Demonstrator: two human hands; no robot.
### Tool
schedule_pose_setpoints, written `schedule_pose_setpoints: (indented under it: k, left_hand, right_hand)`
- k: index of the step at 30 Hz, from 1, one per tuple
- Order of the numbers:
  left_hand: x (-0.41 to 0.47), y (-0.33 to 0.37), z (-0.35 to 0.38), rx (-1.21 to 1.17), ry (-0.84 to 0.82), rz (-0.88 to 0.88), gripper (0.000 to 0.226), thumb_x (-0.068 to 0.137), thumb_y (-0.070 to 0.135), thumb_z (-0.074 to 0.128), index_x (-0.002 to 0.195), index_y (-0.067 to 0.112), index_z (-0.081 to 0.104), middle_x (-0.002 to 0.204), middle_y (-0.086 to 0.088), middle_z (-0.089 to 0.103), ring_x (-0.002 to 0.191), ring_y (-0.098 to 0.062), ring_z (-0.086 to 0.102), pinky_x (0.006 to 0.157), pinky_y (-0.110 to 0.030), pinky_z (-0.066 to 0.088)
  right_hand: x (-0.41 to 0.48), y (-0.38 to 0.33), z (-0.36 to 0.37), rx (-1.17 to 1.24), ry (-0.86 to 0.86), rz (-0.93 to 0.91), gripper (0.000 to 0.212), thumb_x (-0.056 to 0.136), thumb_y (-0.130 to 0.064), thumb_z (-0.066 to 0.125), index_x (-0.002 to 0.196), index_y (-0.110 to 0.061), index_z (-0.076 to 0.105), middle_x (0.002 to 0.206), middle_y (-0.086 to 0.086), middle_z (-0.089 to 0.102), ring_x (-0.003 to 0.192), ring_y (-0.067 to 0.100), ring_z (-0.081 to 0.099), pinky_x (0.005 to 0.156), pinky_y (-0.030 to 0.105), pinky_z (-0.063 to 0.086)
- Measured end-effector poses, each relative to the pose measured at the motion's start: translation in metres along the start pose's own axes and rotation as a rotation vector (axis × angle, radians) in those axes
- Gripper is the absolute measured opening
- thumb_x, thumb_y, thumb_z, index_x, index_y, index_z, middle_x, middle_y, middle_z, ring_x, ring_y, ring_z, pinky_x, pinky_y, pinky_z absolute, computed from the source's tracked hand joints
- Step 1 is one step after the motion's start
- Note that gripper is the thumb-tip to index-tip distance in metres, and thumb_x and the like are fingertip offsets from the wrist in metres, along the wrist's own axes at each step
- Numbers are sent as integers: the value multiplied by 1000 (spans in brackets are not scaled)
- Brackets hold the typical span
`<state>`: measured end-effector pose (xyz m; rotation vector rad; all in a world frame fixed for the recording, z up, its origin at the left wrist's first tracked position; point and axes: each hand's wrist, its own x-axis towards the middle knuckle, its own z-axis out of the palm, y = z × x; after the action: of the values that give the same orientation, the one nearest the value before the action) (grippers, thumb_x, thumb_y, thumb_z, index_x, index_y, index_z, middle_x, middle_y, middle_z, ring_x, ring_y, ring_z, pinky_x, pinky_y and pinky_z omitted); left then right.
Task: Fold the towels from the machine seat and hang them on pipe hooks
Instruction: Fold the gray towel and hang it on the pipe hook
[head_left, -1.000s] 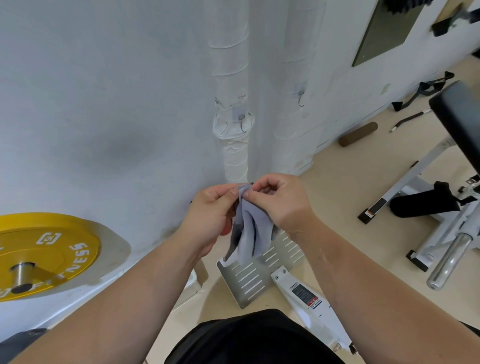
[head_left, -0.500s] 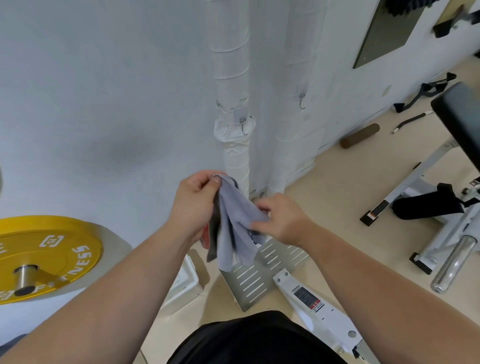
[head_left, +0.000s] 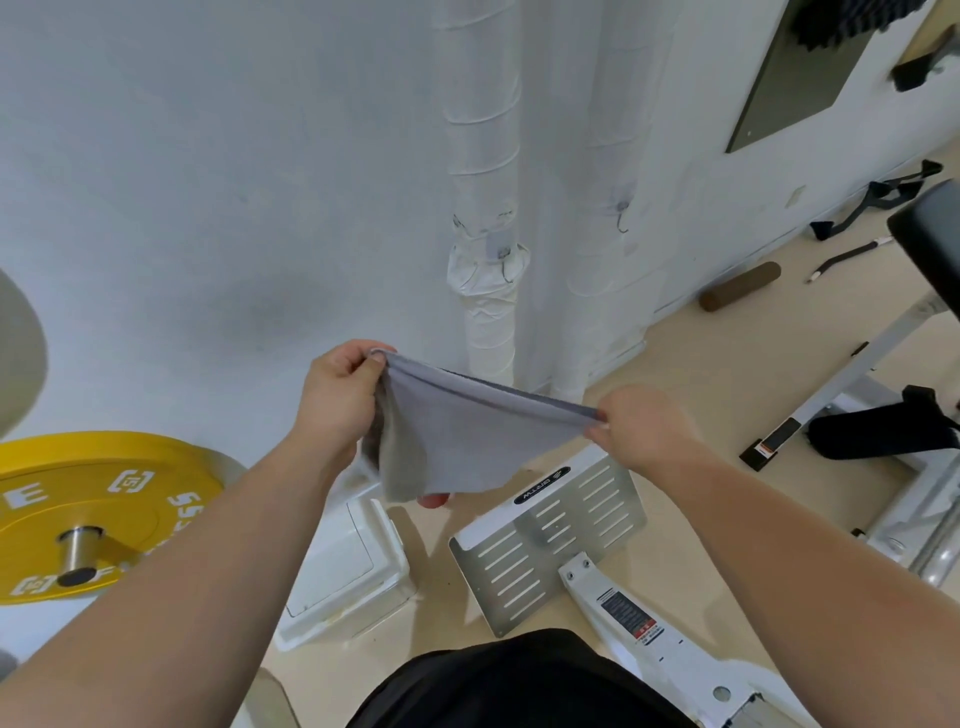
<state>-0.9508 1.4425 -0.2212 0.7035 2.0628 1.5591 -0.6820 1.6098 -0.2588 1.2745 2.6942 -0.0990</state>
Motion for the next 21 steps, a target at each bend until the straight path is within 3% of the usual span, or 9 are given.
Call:
schedule_pose_setpoints:
  k: [3, 6, 8, 10, 13, 16, 18, 19, 21]
  left_hand:
    - [9, -12, -5, 115, 52, -10, 23, 100, 14, 52, 91, 17, 73, 86, 2, 69, 79, -15, 59, 70, -27, 46]
    - [14, -18, -8, 191, 50, -40, 26, 101, 18, 52, 83, 24, 70, 80, 0, 65, 74, -20, 54, 70, -33, 46]
    - [14, -15, -4, 93, 45, -72, 26, 101, 15, 51, 84, 20, 70, 81, -1, 65, 77, -19, 56, 77, -36, 50]
    - [13, -9, 2, -35, 29, -129, 26, 102, 10, 49, 87, 13, 70, 83, -4, 66, 79, -20, 58, 79, -34, 53]
    - [15, -8, 8, -63, -49, -152, 24, 101, 8, 49, 91, 9, 70, 87, -6, 68, 82, -21, 60, 86, -39, 55]
    - [17, -10, 9, 6, -109, -117, 23, 100, 9, 52, 94, 10, 74, 95, -8, 74, 87, -23, 66, 92, -43, 56]
    - [19, -11, 9, 72, -117, -76, 21, 100, 10, 56, 95, 14, 76, 98, -6, 76, 93, -24, 70, 92, -40, 57]
    - [19, -12, 8, 109, -124, -57, 21, 99, 11, 57, 95, 16, 77, 97, -4, 77, 95, -24, 71, 91, -38, 57]
    - [20, -12, 6, 161, -143, -42, 21, 99, 12, 58, 94, 18, 78, 95, -3, 77, 94, -24, 71, 88, -36, 57]
  right_hand:
    - [3, 6, -14, 297, 208, 73, 24, 92, -32, 65, 76, -15, 69, 77, 7, 64, 80, 29, 61, 66, 33, 41]
    - [2, 14, -28, 709, 446, 149, 18, 81, -22, 76, 66, -17, 69, 66, -4, 66, 68, 20, 62, 64, 33, 47]
    - [2, 18, -39, 789, 390, 116, 21, 75, -17, 78, 61, -19, 64, 62, -8, 62, 61, 13, 57, 59, 30, 44]
    - [0, 22, -44, 675, 262, 32, 23, 71, -11, 77, 58, -17, 59, 60, -8, 58, 58, 10, 51, 56, 28, 38]
    - [-1, 34, -44, 767, 303, 94, 24, 69, -4, 74, 59, -15, 57, 58, -5, 56, 57, 13, 48, 55, 27, 37]
    - [-2, 41, -44, 994, 309, 212, 23, 74, -1, 69, 77, -22, 61, 66, -1, 56, 63, 15, 51, 60, 31, 44]
    - [-5, 42, -48, 1038, 182, 260, 25, 79, -4, 64, 94, -24, 66, 73, -1, 58, 72, 18, 55, 67, 33, 48]
    - [-7, 42, -49, 988, 115, 270, 20, 80, -7, 63, 91, -23, 69, 74, 0, 59, 72, 19, 55, 65, 31, 46]
    - [-13, 39, -53, 916, 57, 309, 18, 77, -11, 64, 61, -19, 60, 61, 0, 52, 62, 20, 47, 56, 26, 35]
